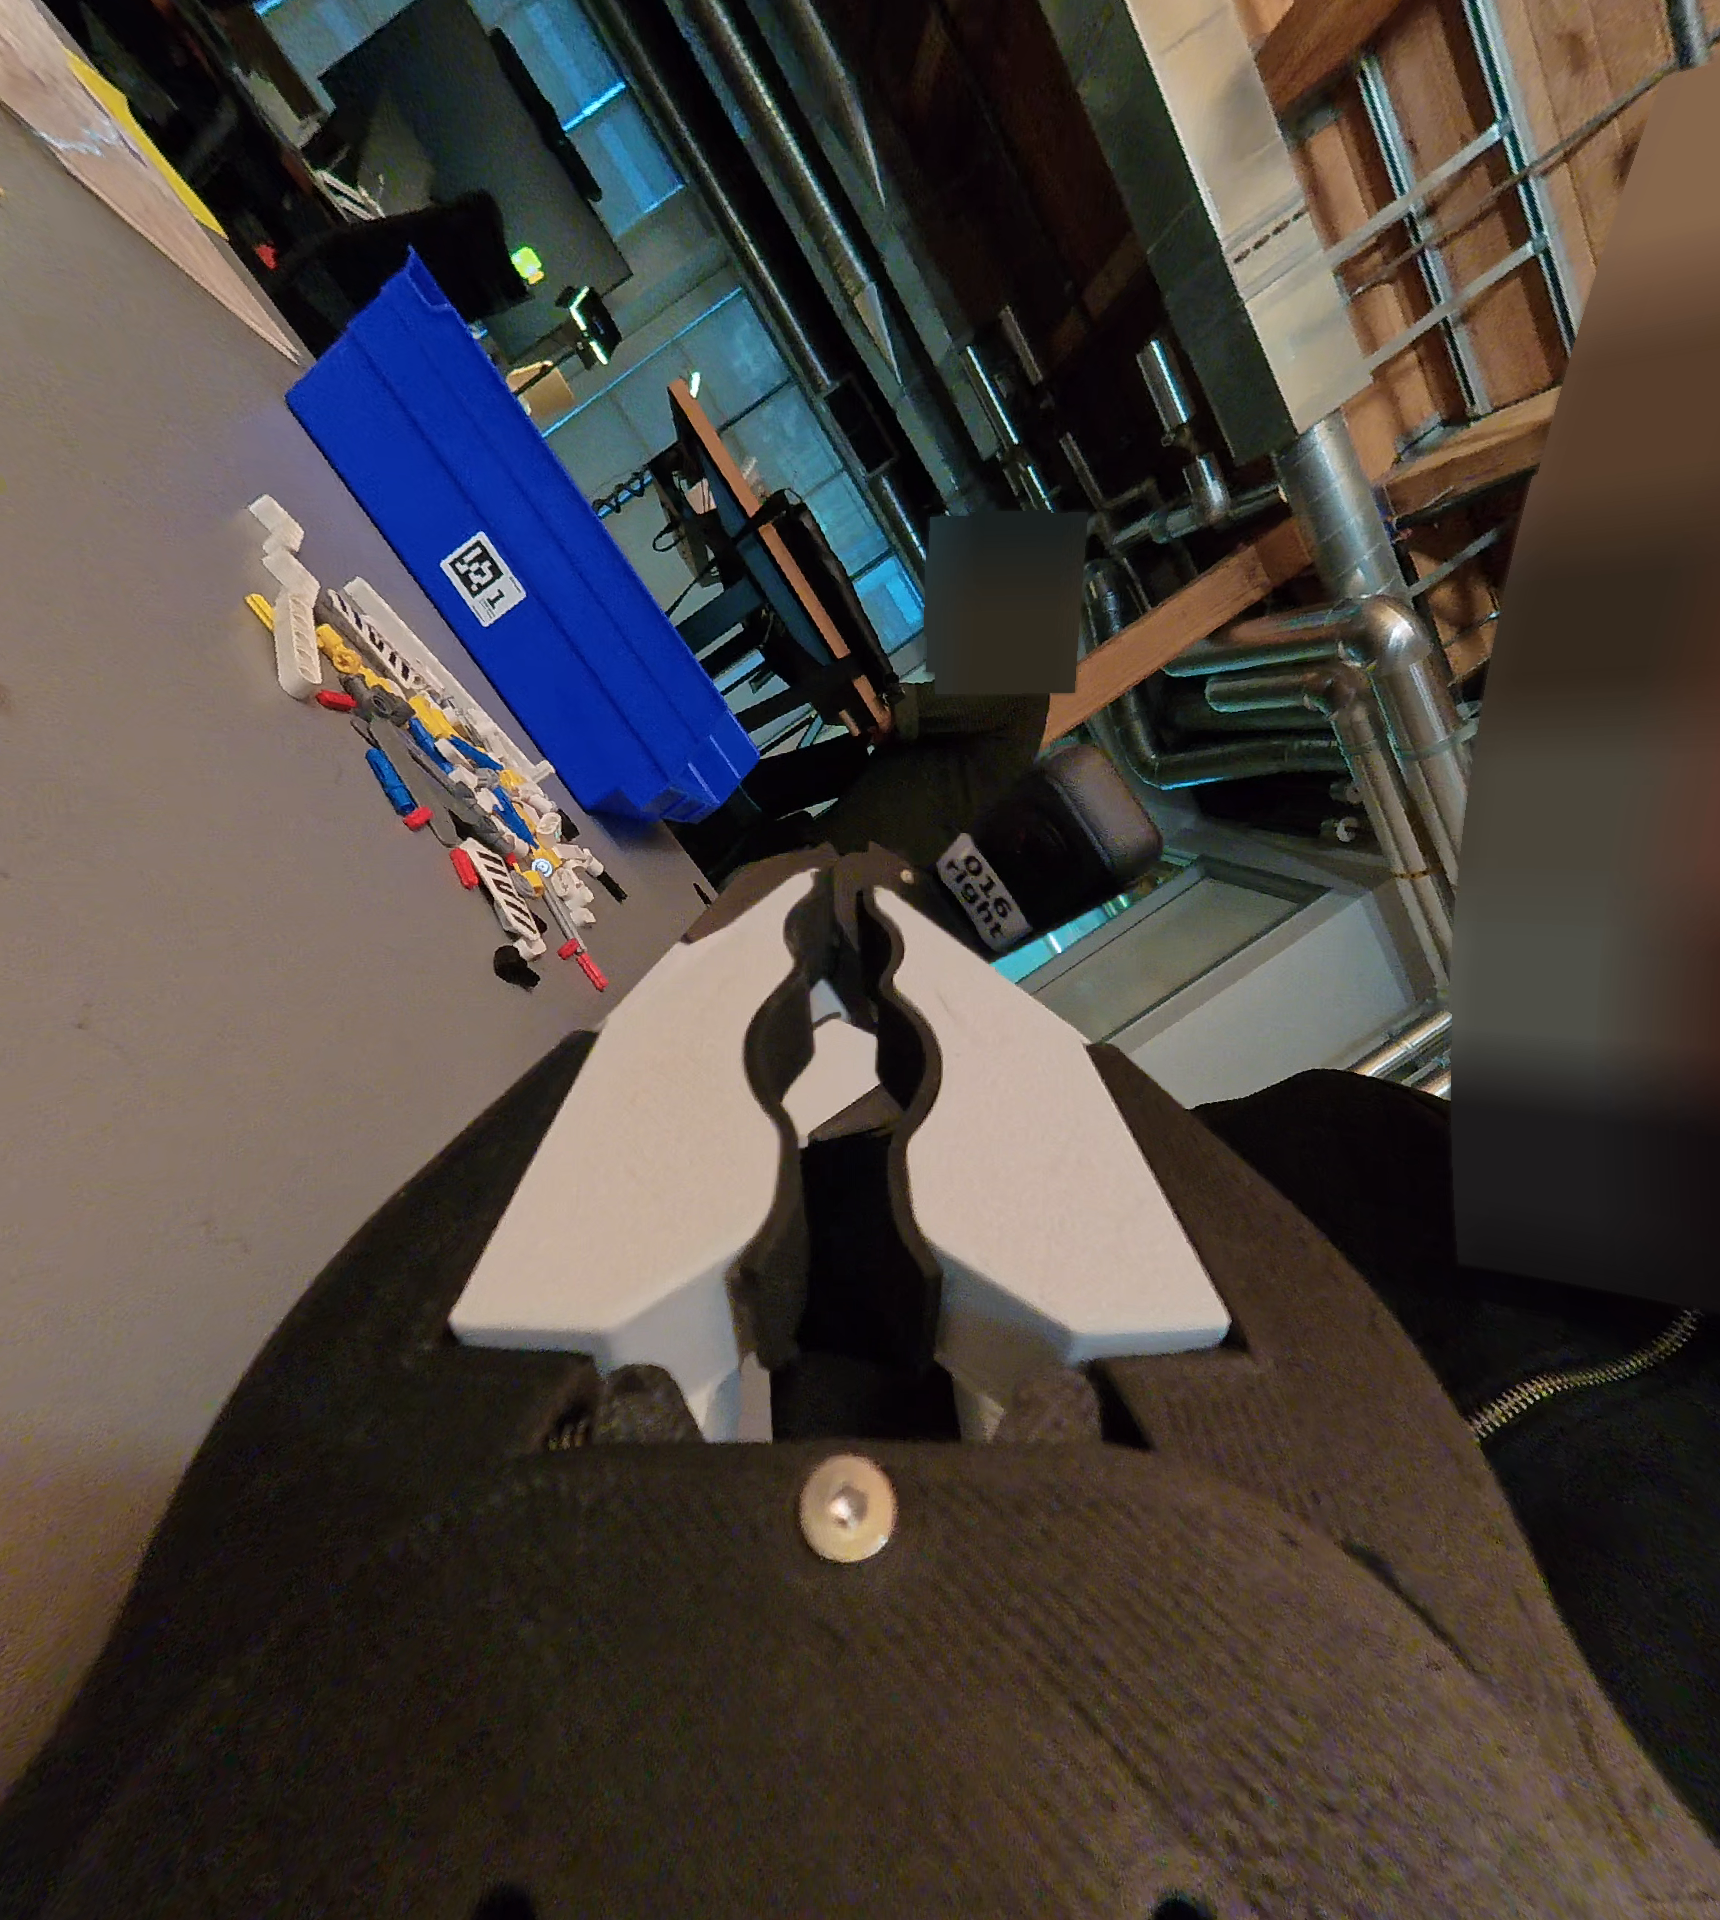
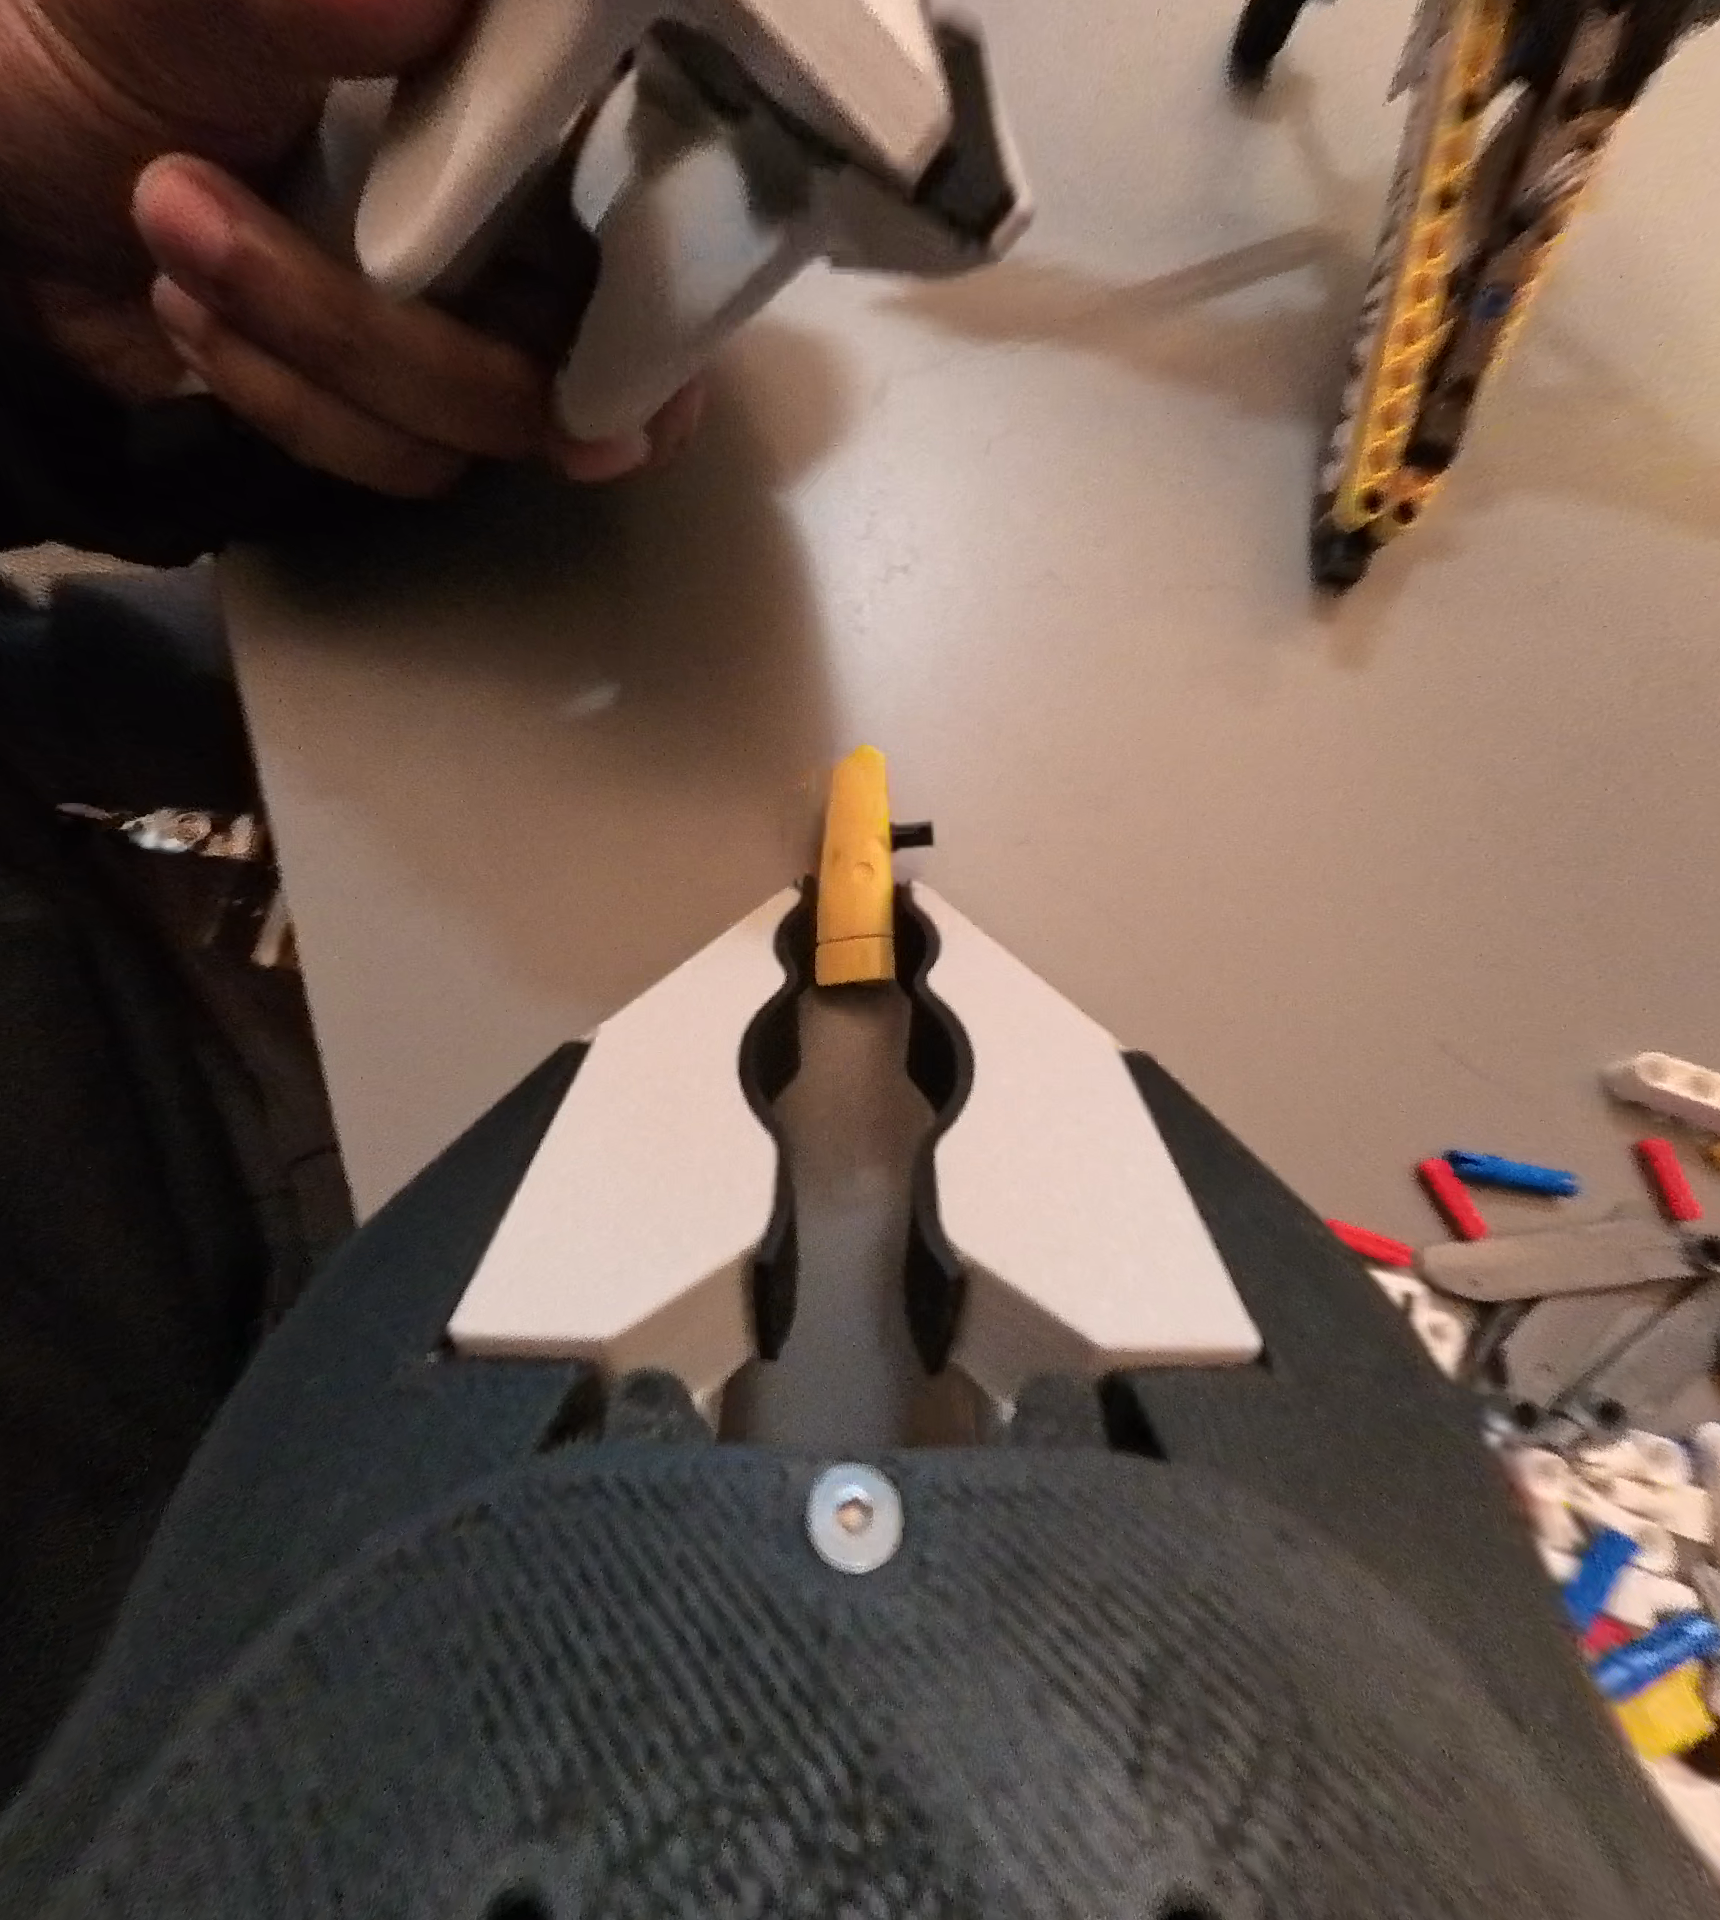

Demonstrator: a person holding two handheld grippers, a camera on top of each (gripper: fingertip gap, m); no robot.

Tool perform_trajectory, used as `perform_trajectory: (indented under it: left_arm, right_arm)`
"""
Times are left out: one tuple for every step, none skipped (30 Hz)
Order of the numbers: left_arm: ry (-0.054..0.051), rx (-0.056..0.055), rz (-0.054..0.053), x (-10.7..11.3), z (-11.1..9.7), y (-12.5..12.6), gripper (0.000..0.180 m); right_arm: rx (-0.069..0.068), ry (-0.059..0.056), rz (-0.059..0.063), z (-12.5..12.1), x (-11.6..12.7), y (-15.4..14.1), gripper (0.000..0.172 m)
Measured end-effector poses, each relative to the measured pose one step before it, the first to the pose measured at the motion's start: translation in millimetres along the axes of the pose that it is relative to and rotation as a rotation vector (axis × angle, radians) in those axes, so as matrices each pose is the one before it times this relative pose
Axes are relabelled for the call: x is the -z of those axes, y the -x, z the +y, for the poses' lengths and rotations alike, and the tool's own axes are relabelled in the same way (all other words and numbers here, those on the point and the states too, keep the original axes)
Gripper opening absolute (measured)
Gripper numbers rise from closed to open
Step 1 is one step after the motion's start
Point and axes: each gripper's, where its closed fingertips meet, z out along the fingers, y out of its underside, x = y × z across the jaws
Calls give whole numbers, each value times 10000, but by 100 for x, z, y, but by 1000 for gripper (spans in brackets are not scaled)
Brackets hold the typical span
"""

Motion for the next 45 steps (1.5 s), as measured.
perform_trajectory:
  left_arm:
    - [-60, -11, -74, 14, -82, 92, 2]
    - [-103, -33, -99, 40, -140, 110, 6]
    - [-157, -48, -176, 55, -205, 205, 11]
    - [-162, -75, -187, 47, -204, 200, 16]
    - [-95, -105, -154, 12, -100, 137, 20]
    - [21, -123, -97, -58, 73, 48, 22]
    - [149, -141, -18, -124, 248, -76, 23]
    - [226, -139, 8, -171, 369, -110, 24]
    - [240, -131, -46, -201, 388, -36, 25]
    - [200, -167, -69, -177, 334, -31, 24]
    - [107, -207, -85, -132, 216, -26, 24]
    - [40, -217, -81, -72, 128, -49, 21]
    - [3, -170, -49, -22, 56, -69, 17]
    - [-56, -86, -42, 30, -56, -7, 12]
    - [-81, -8, -6, 61, -99, 3, 10]
    - [-41, 45, 54, 56, -68, -38, 6]
    - [-34, 75, 62, 50, -74, -29, 5]
    - [-55, 55, 43, 58, -87, -21, 4]
    - [-22, 6, 36, 36, -38, -47, 3]
    - [-5, -27, 12, 2, -6, -40, 3]
    - [-40, -63, 50, 17, -51, -119, 3]
    - [-30, -53, 7, 24, -32, -46, 2]
    - [-14, -44, 7, -3, -17, -36, 2]
    - [-26, -59, 46, 5, -25, -91, 2]
    - [-48, -69, 65, 6, -71, -116, 3]
    - [-50, -58, 33, 21, -60, -71, 2]
    - [-25, -62, 89, 14, -30, -150, 2]
    - [-8, -58, 108, -9, -7, -167, 2]
    - [-12, -65, 75, -29, -5, -133, 2]
    - [-6, -98, 103, -38, 18, -185, 2]
    - [4, -118, 117, -56, 43, -235, 2]
    - [33, -91, 23, -63, 78, -95, 2]
    - [51, -98, 25, -74, 96, -108, 2]
    - [40, -106, 93, -86, 95, -199, 2]
    - [17, -94, 84, -79, 66, -192, 2]
    - [18, -89, 64, -81, 67, -154, 2]
    - [-13, -94, 85, -72, 15, -199, 2]
    - [-64, -94, 61, -40, -49, -158, 2]
    - [-57, -71, 17, -30, -47, -77, 2]
    - [-8, -31, 18, -15, 10, -56, 2]
    - [-10, -7, 45, -1, -25, -64, 2]
    - [-5, -9, 55, 9, -7, -92, 2]
    - [2, -24, 39, 7, 11, -81, 2]
    - [26, -35, 24, -12, 35, -73, 3]
    - [38, -29, 8, -34, 58, -47, 2]
  right_arm:
    - [167, -357, 392, -550, 245, -505, 13]
    - [198, -575, 359, -879, 388, -419, 13]
    - [183, -706, 359, -1100, 465, -366, 13]
    - [170, -744, 326, -1176, 477, -283, 13]
    - [168, -678, 265, -1097, 419, -141, 13]
    - [137, -499, 318, -835, 306, -218, 13]
    - [116, -289, 359, -519, 176, -288, 13]
    - [132, -173, 275, -343, 87, -183, 13]
    - [119, -154, 285, -304, 64, -194, 13]
    - [102, -149, 273, -280, 59, -182, 13]
    - [92, -116, 112, -227, 11, 53, 13]
    - [70, -50, -5, -136, -57, 211, 13]
    - [63, 6, 2, -49, -103, 208, 13]
    - [81, 15, -17, -20, -116, 249, 13]
    - [96, -35, 13, -99, -72, 210, 13]
    - [88, -65, 90, -144, -44, 80, 13]
    - [74, -65, 70, -137, -15, 57, 13]
    - [49, -56, -8, -140, -12, 110, 13]
    - [17, -87, -74, -167, 11, 157, 13]
    - [-51, -136, -88, -201, 14, 131, 13]
    - [-144, -172, -118, -186, 31, 95, 14]
    - [-284, -219, -172, -204, 33, 83, 15]
    - [-442, -253, -175, -235, 73, -3, 16]
    - [-564, -277, -154, -276, 104, -128, 18]
    - [-645, -296, -178, -306, 126, -162, 20]
    - [-712, -307, -209, -330, 151, -189, 21]
    - [-763, -308, -238, -318, 161, -185, 23]
    - [-792, -300, -291, -315, 137, -131, 23]
    - [-807, -289, -365, -288, 108, 2, 23]
    - [-797, -279, -409, -263, 61, 94, 23]
    - [-732, -245, -392, -238, 43, 129, 22]
    - [-596, -183, -327, -166, 15, 102, 21]
    - [-430, -121, -231, -92, -6, 65, 20]
    - [-250, -44, -123, -3, -26, 19, 20]
    - [-84, 7, -52, 37, -57, 43, 18]
    - [24, 58, 6, 100, -94, 42, 15]
    - [63, 106, 37, 157, -137, 51, 15]
    - [59, 132, 14, 204, -166, 99, 14]
    - [41, 102, -53, 176, -156, 183, 11]
    - [1, -51, -87, -8, -80, 210, 4]
    - [-78, -90, -82, -59, -43, 129, 4]
    - [-147, -66, -119, -19, -29, 117, 4]
    - [-187, -52, -147, -28, -24, 97, 3]
    - [-199, -36, -146, -13, 10, 59, 3]
    - [-187, -32, -142, -23, 25, 48, 3]
